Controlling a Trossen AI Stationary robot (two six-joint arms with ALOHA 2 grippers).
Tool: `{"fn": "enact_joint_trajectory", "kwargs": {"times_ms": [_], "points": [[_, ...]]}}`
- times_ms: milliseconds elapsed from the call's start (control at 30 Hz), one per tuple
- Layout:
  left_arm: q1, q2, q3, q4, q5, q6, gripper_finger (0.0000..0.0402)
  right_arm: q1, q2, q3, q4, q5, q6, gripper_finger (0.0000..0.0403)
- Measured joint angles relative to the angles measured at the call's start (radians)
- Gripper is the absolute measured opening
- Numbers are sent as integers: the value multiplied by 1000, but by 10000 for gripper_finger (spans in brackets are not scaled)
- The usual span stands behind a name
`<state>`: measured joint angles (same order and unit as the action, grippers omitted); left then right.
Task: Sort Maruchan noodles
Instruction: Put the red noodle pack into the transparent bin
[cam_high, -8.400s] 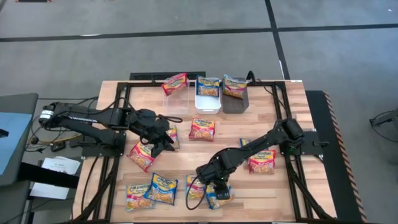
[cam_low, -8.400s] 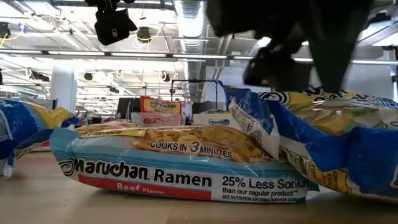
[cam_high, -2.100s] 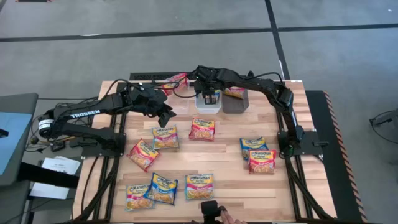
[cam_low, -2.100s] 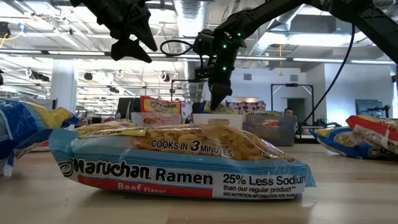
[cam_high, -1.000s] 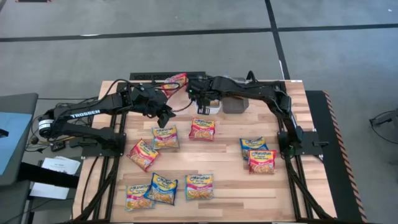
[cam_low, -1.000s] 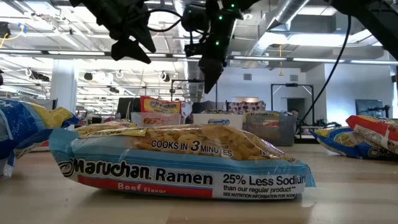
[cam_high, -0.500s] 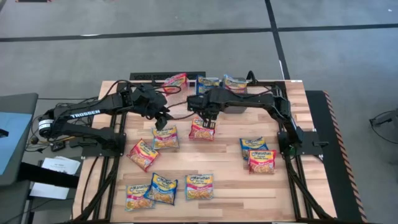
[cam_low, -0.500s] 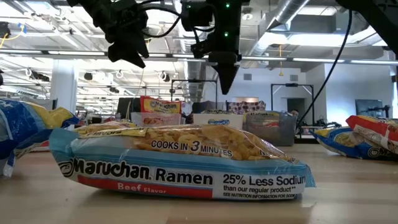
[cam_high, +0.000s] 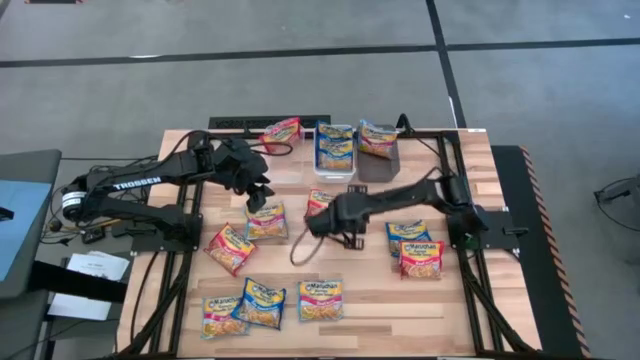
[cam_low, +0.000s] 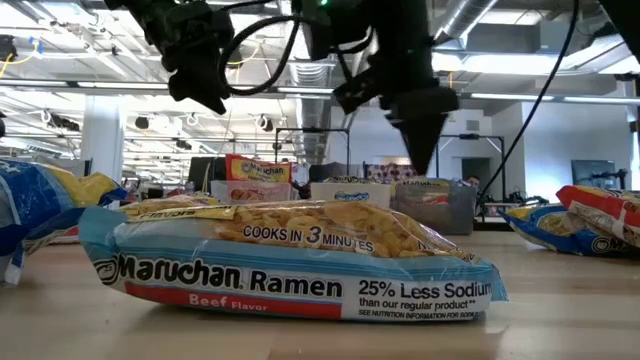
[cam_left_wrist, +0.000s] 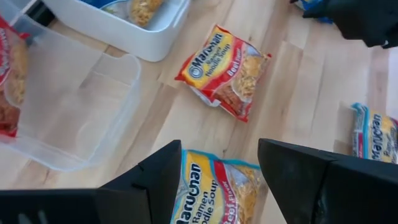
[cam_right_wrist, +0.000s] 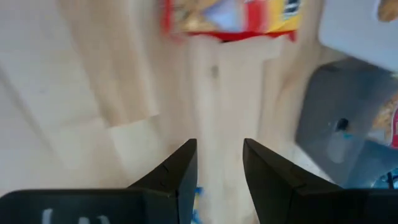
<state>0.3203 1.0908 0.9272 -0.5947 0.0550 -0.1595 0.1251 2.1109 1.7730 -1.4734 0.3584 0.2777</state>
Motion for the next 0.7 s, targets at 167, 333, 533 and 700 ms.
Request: {"fn": "enact_joint_trajectory", "kwargs": {"times_ms": [167,333,533,700], "points": [[-46,0,0,0,5,8,199,109,0,-9,-15,0,112,152],[-114,0,0,-2,20,5,199,208,0,-9,-20,-50,248,152],[-224,0,0,-26,20,-47,199,315,0,-9,-49,-80,430,152],[-334,0,0,-30,19,-112,199,403,0,-9,-62,-80,567,152]]}}
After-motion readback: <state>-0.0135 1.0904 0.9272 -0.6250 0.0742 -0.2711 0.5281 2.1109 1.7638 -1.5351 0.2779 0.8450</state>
